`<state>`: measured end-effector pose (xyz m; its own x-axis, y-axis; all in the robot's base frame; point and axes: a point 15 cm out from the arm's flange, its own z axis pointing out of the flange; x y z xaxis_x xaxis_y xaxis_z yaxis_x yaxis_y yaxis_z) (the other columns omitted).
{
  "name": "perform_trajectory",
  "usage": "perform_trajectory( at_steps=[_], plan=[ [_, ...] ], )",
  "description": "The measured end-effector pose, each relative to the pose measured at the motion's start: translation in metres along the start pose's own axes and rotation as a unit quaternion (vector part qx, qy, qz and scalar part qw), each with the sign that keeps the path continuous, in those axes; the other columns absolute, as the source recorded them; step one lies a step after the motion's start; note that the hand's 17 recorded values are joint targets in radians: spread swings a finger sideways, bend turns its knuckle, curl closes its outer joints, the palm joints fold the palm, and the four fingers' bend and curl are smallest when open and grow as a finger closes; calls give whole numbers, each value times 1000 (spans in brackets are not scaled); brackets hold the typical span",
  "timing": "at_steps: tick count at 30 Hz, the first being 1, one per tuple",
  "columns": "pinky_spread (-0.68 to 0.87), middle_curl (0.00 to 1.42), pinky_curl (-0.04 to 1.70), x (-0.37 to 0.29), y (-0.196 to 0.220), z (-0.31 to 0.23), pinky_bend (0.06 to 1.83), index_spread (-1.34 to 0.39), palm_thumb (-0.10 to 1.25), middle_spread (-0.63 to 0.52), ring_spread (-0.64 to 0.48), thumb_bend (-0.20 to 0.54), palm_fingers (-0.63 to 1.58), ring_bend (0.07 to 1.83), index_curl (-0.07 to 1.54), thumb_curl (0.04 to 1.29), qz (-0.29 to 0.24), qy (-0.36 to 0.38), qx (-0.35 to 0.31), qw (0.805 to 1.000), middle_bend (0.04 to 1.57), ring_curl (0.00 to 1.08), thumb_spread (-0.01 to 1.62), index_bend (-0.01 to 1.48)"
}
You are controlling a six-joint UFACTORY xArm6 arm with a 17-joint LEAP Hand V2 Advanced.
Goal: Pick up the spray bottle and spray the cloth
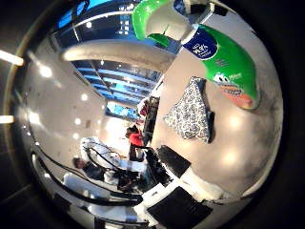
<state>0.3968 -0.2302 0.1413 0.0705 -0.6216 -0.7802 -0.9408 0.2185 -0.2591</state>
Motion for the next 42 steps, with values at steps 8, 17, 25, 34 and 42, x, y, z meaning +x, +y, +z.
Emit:
perform_trajectory(
  at_steps=[8, 17, 25, 34, 42],
  plan=[
    [282, 298, 425, -41, -27, 10, 341, -237, 560, 49, 33, -35, -49, 288, 244, 304, 66, -165, 43, 983, 180, 257, 937, 136],
    [270, 282, 370, -25, -41, 13, 365, -251, 497, 38, 25, -33, -47, 266, 224, 302, 91, -187, 62, 976, 178, 263, 895, 140],
    [270, 278, 353, 1, -47, 6, 382, -258, 486, 34, 16, -33, -44, 271, 222, 304, 96, -184, 72, 976, 178, 269, 889, 142],
    [263, 276, 342, 31, -61, -12, 391, -263, 484, 25, 8, -32, -42, 275, 224, 303, 98, -179, 78, 976, 179, 273, 888, 142],
    [257, 279, 337, 38, -67, -12, 399, -263, 477, 25, 5, -33, -40, 281, 222, 305, 99, -178, 72, 976, 180, 276, 880, 141]
  ],
)
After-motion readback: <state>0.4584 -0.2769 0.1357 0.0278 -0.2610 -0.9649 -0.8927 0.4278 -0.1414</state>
